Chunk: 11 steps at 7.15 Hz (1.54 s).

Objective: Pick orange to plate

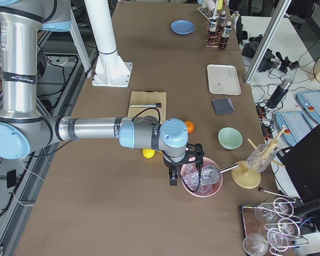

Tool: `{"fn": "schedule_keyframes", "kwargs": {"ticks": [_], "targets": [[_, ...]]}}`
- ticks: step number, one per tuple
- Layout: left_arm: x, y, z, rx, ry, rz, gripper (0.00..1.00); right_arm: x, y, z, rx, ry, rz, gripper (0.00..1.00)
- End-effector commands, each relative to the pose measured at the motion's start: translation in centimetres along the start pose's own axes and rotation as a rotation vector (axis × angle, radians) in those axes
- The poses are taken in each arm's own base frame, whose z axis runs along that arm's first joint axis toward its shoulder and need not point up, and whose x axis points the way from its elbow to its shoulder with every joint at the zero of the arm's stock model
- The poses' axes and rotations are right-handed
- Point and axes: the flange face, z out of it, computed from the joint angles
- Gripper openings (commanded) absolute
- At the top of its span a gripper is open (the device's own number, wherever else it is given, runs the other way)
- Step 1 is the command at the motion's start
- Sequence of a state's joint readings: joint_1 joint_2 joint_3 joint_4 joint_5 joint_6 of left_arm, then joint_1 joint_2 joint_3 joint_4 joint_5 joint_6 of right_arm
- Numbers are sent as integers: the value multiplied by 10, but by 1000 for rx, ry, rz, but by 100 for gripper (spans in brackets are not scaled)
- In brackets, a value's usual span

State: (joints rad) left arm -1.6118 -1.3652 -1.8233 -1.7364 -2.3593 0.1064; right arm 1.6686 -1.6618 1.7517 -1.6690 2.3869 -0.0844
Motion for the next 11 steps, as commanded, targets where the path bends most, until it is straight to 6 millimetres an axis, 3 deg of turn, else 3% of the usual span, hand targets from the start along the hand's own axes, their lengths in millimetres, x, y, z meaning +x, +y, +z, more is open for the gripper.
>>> {"fn": "schedule_keyframes", "kwargs": {"ticks": [1, 11], "targets": [[-1, 1, 2, -3, 1, -3, 98, -1, 0, -2, 4, 0, -1, 100], [-7, 0, 7, -11, 4, -12, 98, -6, -9, -6, 13, 1, 47, 100]]}}
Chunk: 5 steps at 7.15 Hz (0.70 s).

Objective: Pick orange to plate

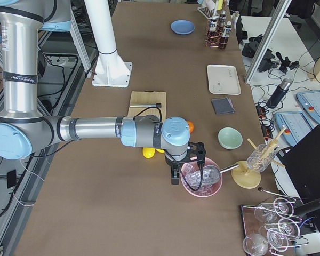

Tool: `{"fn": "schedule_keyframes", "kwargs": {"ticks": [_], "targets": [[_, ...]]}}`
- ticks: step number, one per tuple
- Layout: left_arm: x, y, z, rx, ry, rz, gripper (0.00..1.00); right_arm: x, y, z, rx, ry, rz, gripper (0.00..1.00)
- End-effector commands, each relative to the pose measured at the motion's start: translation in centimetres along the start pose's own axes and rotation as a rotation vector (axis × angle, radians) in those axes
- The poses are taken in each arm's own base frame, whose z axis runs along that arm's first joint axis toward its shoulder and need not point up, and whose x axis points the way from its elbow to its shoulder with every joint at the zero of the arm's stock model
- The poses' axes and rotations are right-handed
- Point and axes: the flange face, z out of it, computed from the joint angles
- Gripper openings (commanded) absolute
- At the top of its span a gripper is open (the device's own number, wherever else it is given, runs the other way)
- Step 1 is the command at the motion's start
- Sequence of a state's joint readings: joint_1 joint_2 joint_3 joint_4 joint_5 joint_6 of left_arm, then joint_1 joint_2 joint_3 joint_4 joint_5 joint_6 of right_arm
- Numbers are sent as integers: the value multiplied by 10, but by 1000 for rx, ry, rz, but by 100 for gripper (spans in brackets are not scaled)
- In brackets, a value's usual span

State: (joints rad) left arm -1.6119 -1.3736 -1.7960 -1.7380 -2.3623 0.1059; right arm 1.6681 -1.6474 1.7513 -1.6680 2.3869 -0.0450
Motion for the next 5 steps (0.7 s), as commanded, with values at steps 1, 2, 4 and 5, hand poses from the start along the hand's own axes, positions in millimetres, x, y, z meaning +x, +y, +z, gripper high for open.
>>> {"fn": "schedule_keyframes", "kwargs": {"ticks": [1, 2, 4, 5], "targets": [[0, 0, 0, 0, 0, 0, 98, -2, -2, -2, 4, 0, 18, 100], [-1, 1, 1, -1, 0, -2, 98, -2, -1, -1, 3, 0, 19, 100], [1, 0, -1, 2, 0, 2, 98, -3, 0, -3, 5, 0, 18, 100], [0, -2, -1, 3, 1, 0, 98, -4, -1, -3, 6, 0, 19, 100]]}}
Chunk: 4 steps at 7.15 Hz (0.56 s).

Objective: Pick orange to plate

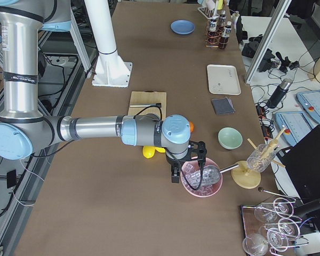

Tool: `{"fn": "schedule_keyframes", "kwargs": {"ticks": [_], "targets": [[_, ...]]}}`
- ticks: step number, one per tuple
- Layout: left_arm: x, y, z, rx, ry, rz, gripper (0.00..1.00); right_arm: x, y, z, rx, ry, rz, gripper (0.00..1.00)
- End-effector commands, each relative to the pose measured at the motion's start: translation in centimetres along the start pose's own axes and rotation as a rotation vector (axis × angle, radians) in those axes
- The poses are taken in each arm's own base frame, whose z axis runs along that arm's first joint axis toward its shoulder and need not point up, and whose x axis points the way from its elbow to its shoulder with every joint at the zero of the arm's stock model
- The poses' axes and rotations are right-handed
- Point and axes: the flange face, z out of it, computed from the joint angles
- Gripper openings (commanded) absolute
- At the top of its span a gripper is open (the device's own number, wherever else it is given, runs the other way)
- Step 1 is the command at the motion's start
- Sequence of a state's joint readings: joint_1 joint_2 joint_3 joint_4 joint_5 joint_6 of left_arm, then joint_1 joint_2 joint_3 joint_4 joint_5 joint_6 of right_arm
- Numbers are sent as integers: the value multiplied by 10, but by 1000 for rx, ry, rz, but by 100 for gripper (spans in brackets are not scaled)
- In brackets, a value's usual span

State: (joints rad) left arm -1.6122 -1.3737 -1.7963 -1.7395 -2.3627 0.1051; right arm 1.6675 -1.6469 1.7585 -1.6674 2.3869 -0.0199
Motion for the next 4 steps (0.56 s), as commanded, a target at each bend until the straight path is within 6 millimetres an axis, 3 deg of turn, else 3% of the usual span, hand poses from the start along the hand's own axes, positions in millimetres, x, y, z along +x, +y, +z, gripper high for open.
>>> {"fn": "schedule_keyframes", "kwargs": {"ticks": [1, 4], "targets": [[4, -3, -3, 9, 16, 6, 98, -1, 0, -1, 1, 0, 0, 100], [10, -17, -6, 28, 48, 27, 98, 0, 0, 0, -1, 0, 2, 100]]}}
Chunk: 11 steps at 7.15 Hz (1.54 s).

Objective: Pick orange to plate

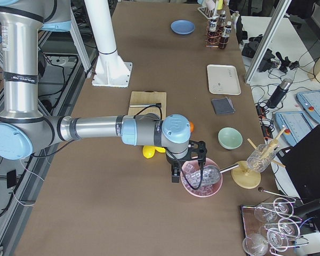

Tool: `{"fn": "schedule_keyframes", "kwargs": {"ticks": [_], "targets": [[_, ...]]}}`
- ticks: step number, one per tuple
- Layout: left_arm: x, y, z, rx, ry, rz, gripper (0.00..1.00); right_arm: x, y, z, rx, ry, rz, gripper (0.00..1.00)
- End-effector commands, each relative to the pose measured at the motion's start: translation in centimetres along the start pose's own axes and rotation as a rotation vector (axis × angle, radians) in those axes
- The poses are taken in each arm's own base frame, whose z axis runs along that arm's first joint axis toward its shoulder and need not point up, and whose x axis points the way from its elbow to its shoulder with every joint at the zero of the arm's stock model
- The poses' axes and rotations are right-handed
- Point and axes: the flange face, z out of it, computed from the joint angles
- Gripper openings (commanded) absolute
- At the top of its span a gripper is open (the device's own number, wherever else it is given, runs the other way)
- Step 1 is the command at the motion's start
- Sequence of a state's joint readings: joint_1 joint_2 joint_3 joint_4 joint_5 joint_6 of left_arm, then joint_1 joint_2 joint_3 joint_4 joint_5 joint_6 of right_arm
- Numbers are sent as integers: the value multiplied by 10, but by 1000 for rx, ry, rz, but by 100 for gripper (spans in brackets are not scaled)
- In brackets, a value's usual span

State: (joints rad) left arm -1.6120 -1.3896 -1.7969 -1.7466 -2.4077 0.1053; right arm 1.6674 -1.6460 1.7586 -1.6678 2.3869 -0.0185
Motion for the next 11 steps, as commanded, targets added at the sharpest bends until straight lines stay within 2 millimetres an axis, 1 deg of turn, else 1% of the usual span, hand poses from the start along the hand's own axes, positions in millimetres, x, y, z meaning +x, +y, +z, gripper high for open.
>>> {"fn": "schedule_keyframes", "kwargs": {"ticks": [1, 2, 3, 5, 10, 11], "targets": [[3, -14, -2, 8, -5, 7, 98, 0, 0, 0, 0, 0, 0, 100], [1, -22, 4, 1, -1, 11, 98, 0, 0, 0, 0, 0, 0, 100], [4, -30, 2, 10, 4, 20, 98, 0, 0, 0, 0, 0, -1, 100], [5, -34, 1, 13, 4, 27, 98, 1, 1, 1, -1, 0, 0, 100], [2, -21, 5, 20, 8, 43, 98, 0, 1, 0, -1, 0, 3, 100], [2, -19, 8, 16, 42, 35, 98, 1, 1, 1, -3, 0, 5, 100]]}}
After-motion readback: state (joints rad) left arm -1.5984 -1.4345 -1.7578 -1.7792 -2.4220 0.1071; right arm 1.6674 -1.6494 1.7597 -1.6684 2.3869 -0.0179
